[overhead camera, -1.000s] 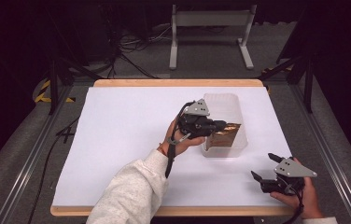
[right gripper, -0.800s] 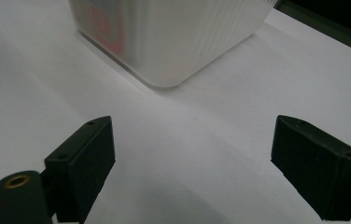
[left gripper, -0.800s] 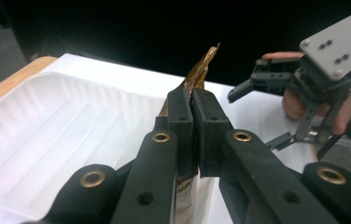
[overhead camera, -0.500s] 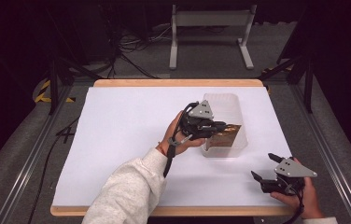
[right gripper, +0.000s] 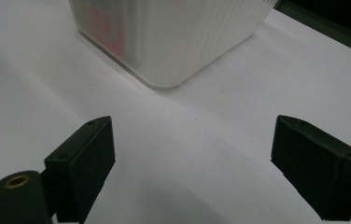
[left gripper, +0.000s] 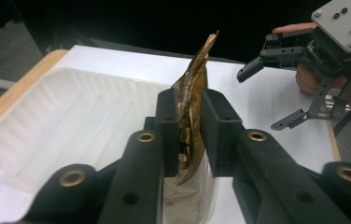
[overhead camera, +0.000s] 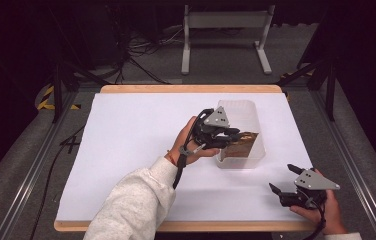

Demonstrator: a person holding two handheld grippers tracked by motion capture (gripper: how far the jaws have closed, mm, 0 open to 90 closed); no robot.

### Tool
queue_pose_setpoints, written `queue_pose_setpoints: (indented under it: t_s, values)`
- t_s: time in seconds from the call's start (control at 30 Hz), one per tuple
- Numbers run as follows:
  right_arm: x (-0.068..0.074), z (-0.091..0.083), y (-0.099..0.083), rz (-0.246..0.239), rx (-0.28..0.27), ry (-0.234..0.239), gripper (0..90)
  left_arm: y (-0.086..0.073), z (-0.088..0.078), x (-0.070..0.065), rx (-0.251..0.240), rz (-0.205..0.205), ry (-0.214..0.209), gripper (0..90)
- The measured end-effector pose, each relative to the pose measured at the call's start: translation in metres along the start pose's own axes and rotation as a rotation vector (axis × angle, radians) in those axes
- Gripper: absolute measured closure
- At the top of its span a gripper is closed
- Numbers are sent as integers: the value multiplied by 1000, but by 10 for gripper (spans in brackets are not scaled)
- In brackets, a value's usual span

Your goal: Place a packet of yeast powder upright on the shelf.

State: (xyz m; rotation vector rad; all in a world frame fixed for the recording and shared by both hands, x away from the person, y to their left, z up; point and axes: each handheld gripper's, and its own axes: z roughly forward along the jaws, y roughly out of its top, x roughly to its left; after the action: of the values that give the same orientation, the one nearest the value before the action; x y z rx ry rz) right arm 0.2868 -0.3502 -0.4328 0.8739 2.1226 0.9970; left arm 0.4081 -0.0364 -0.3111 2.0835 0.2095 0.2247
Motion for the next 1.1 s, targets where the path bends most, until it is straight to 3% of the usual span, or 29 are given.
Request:
queue_pose_setpoints:
  t_s: [0.23, 0.73, 1.1]
  values:
    - [0, 0, 0, 0, 1, 1, 141, 1, -17, -2, -13, 30, 60, 603]
    - [1, 0, 0, -1, 3, 1, 141, -11, -32, 1, 64, 40, 197, 285]
    - [2, 0, 1, -4, 4, 1, 141, -34, -40, 5, 105, 26, 233, 175]
